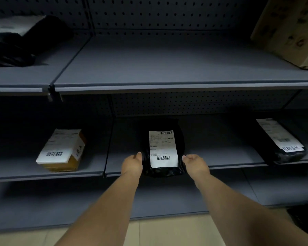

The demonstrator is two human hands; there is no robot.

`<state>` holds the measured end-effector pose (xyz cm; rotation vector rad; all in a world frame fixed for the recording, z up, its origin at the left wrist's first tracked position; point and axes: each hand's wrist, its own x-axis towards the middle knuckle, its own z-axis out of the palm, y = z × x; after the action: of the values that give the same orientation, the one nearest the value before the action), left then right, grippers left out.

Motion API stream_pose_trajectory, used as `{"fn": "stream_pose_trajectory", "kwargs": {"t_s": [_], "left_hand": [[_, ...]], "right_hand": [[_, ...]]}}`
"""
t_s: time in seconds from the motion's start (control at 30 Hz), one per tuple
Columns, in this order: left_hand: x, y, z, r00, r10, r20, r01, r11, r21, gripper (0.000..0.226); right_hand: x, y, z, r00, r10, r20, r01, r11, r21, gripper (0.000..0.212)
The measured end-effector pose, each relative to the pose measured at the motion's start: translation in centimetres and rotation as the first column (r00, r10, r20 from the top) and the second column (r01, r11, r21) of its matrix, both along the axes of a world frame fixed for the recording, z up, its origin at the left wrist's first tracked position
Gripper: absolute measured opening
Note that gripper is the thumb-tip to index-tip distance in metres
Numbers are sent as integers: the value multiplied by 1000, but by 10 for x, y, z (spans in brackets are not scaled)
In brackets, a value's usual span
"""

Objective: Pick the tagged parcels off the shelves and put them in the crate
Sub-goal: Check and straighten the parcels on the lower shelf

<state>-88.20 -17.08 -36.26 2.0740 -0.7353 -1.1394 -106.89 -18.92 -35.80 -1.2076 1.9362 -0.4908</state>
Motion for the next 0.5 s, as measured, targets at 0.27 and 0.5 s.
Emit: {"fn": "stream_pose_trajectory", "kwargs": {"t_s": [0.27,0.5], "left_hand": [[-1,-31,-21,996,19,-87,-17,999,27,43],[-6,-41,-32,949,86,-304,-89,996,6,35]], "right_hand": [[4,-34,-20,953,-99,288,67,991,118,47],[7,-50,-32,823,-208,528,98,969,228,61]]}}
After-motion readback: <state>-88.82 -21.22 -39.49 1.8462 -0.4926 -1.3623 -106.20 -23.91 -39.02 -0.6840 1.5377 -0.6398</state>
